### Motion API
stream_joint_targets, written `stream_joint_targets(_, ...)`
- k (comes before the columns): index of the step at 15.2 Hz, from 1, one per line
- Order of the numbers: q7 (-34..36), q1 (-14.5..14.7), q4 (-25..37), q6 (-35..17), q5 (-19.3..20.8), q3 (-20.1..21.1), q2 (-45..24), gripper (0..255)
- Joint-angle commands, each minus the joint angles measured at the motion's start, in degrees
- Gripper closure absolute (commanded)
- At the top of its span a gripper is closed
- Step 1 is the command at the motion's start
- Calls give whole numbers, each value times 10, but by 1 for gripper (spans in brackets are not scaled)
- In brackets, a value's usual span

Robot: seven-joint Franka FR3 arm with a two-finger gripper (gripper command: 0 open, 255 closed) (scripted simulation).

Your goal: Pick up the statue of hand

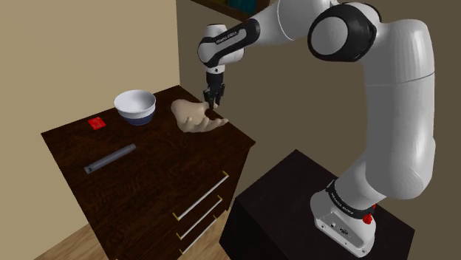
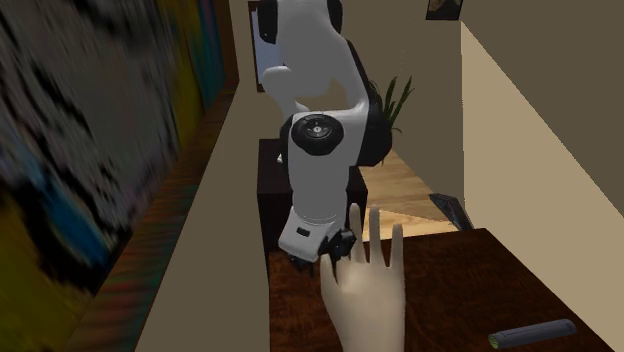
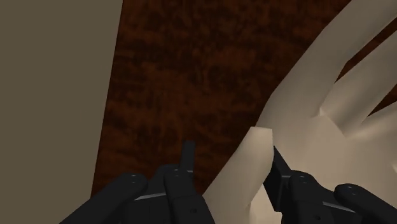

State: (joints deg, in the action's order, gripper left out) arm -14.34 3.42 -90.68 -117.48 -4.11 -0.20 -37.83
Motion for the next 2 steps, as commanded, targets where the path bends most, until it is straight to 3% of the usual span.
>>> stream_joint_targets(1,1,0,3,6,0,0,5,255)
stream_joint_targets(2,1,0,3,6,0,0,5,255)
